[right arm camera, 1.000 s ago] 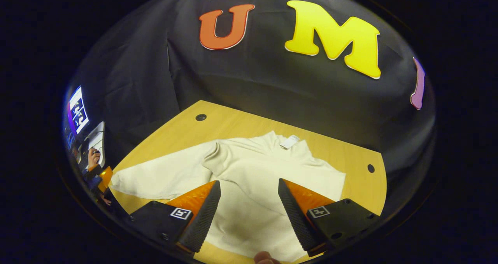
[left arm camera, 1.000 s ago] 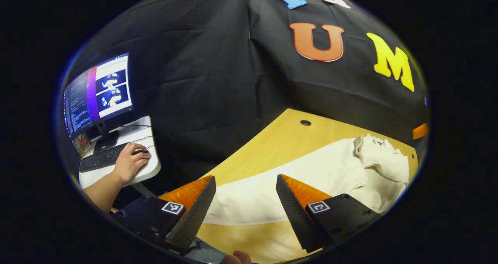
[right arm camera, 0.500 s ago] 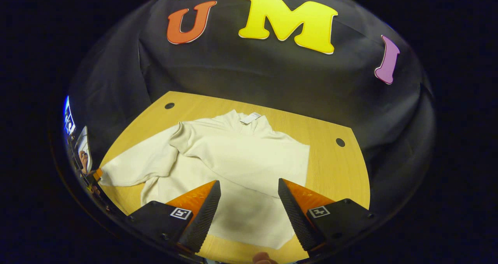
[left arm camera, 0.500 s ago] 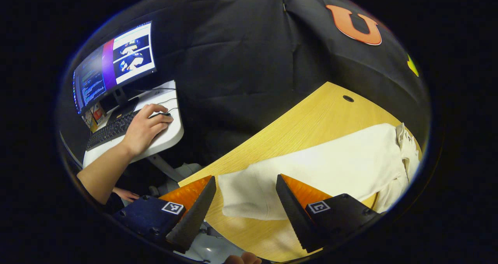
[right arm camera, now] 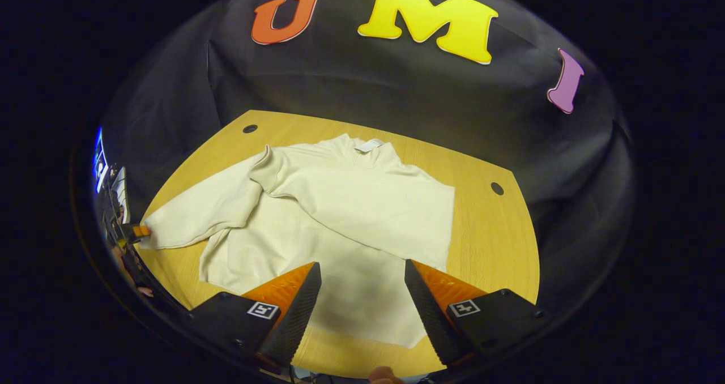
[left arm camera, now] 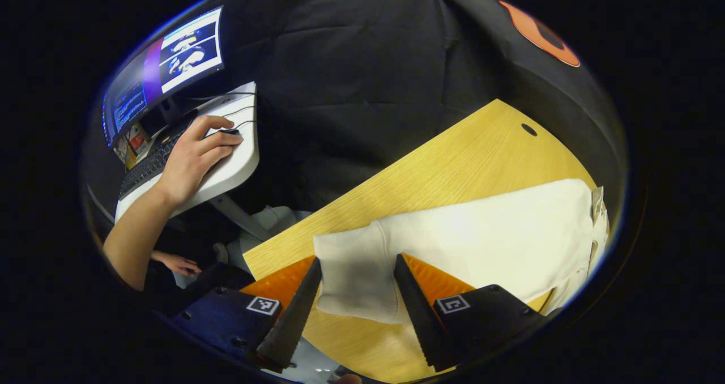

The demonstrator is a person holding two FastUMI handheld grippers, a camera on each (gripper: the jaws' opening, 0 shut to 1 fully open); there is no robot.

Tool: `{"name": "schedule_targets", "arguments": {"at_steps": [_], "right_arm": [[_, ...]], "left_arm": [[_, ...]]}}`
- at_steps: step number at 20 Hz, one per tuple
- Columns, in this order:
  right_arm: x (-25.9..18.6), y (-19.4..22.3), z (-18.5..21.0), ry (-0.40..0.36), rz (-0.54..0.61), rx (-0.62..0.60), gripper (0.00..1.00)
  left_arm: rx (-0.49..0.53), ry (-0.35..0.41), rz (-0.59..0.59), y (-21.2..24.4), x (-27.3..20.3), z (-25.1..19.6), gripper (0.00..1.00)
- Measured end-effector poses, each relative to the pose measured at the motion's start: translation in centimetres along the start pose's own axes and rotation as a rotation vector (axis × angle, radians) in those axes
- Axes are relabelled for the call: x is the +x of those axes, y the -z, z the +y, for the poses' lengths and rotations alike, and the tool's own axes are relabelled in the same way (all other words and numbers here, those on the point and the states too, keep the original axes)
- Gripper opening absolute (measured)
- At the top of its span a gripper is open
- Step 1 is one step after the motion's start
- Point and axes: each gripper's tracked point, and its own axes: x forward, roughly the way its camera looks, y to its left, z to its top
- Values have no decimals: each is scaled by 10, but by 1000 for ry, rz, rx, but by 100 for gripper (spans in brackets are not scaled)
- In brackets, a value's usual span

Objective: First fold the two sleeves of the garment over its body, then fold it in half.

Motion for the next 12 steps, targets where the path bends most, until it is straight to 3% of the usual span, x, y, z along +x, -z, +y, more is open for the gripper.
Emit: {"name": "schedule_targets", "arguments": {"at_steps": [3,4,7,8,10,11,12], "right_arm": [[2,5,-2,-1,13,27,93],[3,6,-3,-1,17,40,93],[3,9,-12,11,23,89,92],[3,11,-13,3,27,110,92],[2,14,-18,-3,31,140,93],[2,15,-22,-1,27,146,93],[0,17,-26,-2,24,150,92]], "left_arm": [[-48,3,19,0,0,1,80],[-46,2,25,-1,1,1,84],[-36,8,40,-1,2,0,70],[-40,11,44,-1,1,-2,75],[-37,27,52,-2,2,-7,62],[-30,36,57,-1,2,-10,44],[-20,41,61,-1,2,-13,44]]}}
